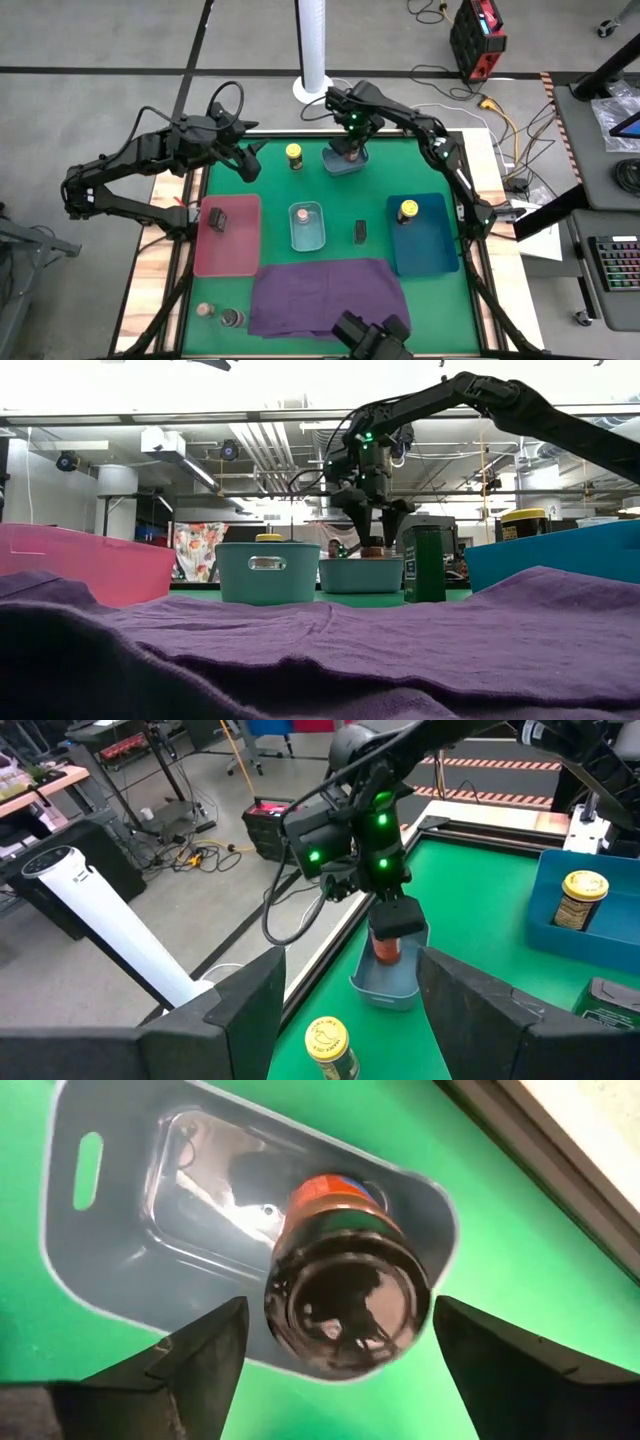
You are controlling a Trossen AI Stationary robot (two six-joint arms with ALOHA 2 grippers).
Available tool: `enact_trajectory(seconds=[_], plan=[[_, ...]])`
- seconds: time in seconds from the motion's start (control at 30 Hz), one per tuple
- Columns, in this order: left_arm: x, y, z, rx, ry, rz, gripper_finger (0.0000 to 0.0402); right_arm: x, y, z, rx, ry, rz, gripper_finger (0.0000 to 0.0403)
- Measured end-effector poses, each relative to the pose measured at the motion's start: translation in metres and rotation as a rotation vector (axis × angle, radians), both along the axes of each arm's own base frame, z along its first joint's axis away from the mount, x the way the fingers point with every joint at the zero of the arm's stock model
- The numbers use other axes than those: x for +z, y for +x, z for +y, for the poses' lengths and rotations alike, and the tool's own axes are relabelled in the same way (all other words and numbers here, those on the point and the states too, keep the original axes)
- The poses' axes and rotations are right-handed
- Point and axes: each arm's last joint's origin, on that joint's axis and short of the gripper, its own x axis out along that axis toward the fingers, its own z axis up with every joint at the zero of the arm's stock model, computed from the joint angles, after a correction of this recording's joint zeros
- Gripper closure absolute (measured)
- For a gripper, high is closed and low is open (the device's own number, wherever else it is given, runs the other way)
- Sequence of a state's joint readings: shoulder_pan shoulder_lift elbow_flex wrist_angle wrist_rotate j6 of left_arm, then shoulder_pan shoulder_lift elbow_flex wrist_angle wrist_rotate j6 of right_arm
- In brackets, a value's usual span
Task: Sort spices by type
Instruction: Put the black seasoning bottle into the gray bin
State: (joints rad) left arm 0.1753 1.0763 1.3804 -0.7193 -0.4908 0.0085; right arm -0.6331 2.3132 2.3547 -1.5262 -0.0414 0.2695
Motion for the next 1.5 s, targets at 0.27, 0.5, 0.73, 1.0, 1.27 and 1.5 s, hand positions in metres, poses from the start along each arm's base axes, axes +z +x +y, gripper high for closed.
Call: enact_trajectory(seconds=[0.27,0.5,0.73,1.0,1.27,1.5], plan=[[-0.001,0.0,-0.001,-0.012,-0.029,-0.007,0.0192,0.042,-0.014,0.008,-0.045,-0.044,-0.062,0.0074],[-0.011,-0.001,-0.006,-0.164,-0.181,0.05,0.0192,0.119,-0.034,0.057,-0.074,-0.122,-0.203,0.0094],[-0.022,-0.008,-0.01,-0.195,-0.292,0.157,0.0192,0.178,-0.044,0.141,0.021,-0.238,-0.332,0.0119],[-0.025,-0.008,-0.017,-0.267,-0.566,0.108,0.0192,0.204,-0.051,0.208,0.228,-0.413,-0.363,0.0152],[-0.031,0.01,-0.05,-0.189,-0.74,0.054,0.0197,0.227,-0.074,0.228,0.399,-0.511,-0.437,0.0191],[-0.047,0.028,-0.1,-0.109,-1.009,0.087,0.0202,0.233,-0.112,0.249,0.488,-0.524,-0.489,0.0211]])
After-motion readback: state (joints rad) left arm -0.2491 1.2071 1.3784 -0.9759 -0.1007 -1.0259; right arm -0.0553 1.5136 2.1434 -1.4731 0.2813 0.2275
